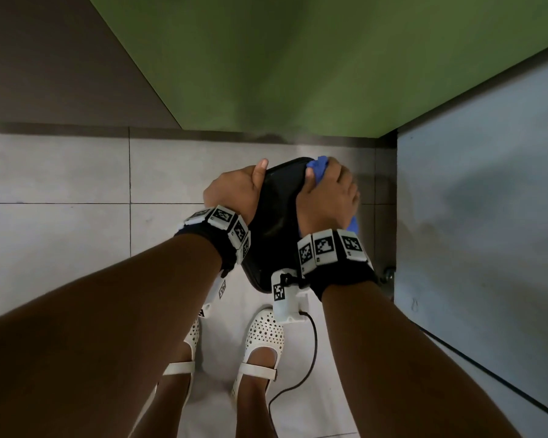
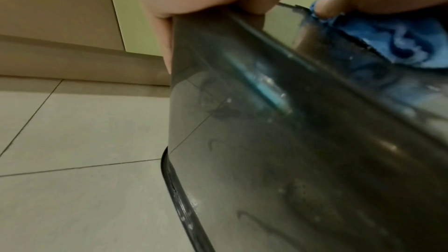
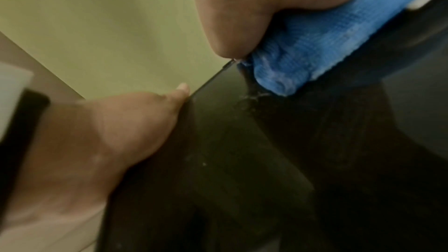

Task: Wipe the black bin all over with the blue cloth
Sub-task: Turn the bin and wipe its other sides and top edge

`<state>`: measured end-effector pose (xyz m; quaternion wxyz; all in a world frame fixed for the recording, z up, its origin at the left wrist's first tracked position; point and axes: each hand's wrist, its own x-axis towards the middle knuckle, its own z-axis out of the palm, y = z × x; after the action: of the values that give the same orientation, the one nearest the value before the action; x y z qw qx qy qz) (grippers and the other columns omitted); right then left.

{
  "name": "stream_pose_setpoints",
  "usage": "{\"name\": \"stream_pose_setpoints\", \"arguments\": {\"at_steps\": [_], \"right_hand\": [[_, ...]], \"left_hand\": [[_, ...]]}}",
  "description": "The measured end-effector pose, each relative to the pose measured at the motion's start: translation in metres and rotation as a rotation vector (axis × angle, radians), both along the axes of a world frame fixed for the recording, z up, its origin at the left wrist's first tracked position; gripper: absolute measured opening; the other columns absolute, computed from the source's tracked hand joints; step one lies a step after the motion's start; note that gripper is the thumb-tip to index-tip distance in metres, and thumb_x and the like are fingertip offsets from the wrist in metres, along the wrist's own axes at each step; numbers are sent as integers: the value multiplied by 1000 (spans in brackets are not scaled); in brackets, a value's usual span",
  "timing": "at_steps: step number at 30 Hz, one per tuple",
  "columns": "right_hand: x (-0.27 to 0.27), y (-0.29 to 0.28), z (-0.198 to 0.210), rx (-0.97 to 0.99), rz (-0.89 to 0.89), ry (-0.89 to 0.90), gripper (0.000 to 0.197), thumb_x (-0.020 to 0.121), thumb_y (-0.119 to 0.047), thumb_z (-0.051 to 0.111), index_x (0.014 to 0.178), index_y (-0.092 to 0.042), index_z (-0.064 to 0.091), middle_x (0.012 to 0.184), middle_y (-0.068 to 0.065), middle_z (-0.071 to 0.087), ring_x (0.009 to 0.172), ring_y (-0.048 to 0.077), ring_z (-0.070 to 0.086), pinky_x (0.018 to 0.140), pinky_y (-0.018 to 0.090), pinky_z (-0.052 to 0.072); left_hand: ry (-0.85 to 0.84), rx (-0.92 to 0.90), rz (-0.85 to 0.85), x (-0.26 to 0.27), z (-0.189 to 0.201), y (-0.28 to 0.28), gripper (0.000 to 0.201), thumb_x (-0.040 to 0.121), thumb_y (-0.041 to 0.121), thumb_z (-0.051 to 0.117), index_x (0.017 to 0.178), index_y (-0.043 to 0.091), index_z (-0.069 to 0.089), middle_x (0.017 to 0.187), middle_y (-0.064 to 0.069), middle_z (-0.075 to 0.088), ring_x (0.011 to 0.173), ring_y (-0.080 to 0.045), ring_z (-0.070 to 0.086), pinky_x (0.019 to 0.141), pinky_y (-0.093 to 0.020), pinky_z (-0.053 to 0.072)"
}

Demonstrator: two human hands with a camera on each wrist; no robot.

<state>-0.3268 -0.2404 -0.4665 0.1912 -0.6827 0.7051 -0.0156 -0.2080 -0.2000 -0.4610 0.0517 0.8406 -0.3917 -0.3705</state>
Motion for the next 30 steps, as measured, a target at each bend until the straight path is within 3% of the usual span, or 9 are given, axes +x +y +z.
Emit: {"name": "stream_pose_setpoints", "arguments": {"at_steps": [4, 9, 11, 14, 17, 22, 25, 28, 30], "right_hand": [[15, -8, 2, -9, 258, 2, 46, 96, -36, 39, 138, -17, 35, 147, 11, 32, 138, 28, 23, 114, 46, 18], [24, -17, 4, -96, 511, -77, 47, 89, -40, 41, 127, -13, 52, 131, 12, 53, 126, 31, 43, 104, 46, 32], [15, -18, 3, -76, 456, -97, 46, 91, -37, 48, 131, -13, 47, 135, 13, 48, 128, 29, 41, 105, 43, 34], [-5, -5, 3, 27, 175, -115, 52, 94, -36, 44, 140, -13, 33, 145, 18, 35, 132, 32, 34, 109, 44, 33], [-30, 24, 5, -25, -3, -102, 53, 94, -37, 39, 139, -9, 35, 138, 23, 42, 124, 37, 43, 103, 46, 40], [-46, 47, 7, 19, -110, -2, 52, 96, -39, 35, 136, -8, 37, 131, 24, 48, 118, 38, 48, 98, 48, 43], [-25, 34, 2, -86, -77, -28, 54, 91, -39, 34, 132, -5, 44, 129, 26, 51, 116, 42, 50, 99, 51, 39], [8, 7, 4, 27, 65, -49, 51, 96, -34, 39, 141, -13, 31, 148, 21, 30, 136, 36, 28, 112, 48, 21], [26, -7, 7, 29, 195, -51, 52, 96, -33, 41, 143, -15, 28, 150, 17, 26, 139, 32, 21, 115, 45, 14]], "left_hand": [[-11, -32, -30, 0, 0, 0, 55, 98, 51, 14, 110, 25, 61, 105, -12, 68, 100, -33, 60, 72, -30, 36], [-35, -27, -2, -1, -3, 0, 58, 99, 48, 14, 109, 19, 64, 103, -14, 68, 96, -32, 61, 71, -29, 36], [-42, -7, 22, -2, -5, -1, 60, 98, 50, 14, 108, 18, 64, 103, -14, 68, 96, -33, 61, 73, -31, 37], [-40, 14, 38, -2, -7, -2, 60, 98, 51, 12, 113, 24, 63, 104, -11, 68, 98, -32, 60, 74, -31, 36], [-38, 10, 42, -2, -8, -2, 61, 97, 52, 11, 112, 25, 64, 101, -11, 68, 97, -32, 60, 74, -31, 37], [-35, 2, 40, -2, -8, -1, 62, 97, 52, 12, 110, 24, 65, 100, -11, 68, 96, -32, 61, 75, -31, 39], [-40, -7, 0, -2, -7, 0, 60, 98, 50, 12, 110, 23, 64, 99, -11, 68, 94, -31, 60, 72, -30, 38], [-47, -4, -11, -2, -4, 0, 58, 99, 49, 14, 112, 23, 64, 103, -12, 68, 98, -32, 60, 72, -30, 36], [-49, -4, -4, -2, -4, 0, 58, 99, 49, 14, 112, 21, 64, 105, -14, 68, 99, -33, 60, 72, -31, 36]]}}
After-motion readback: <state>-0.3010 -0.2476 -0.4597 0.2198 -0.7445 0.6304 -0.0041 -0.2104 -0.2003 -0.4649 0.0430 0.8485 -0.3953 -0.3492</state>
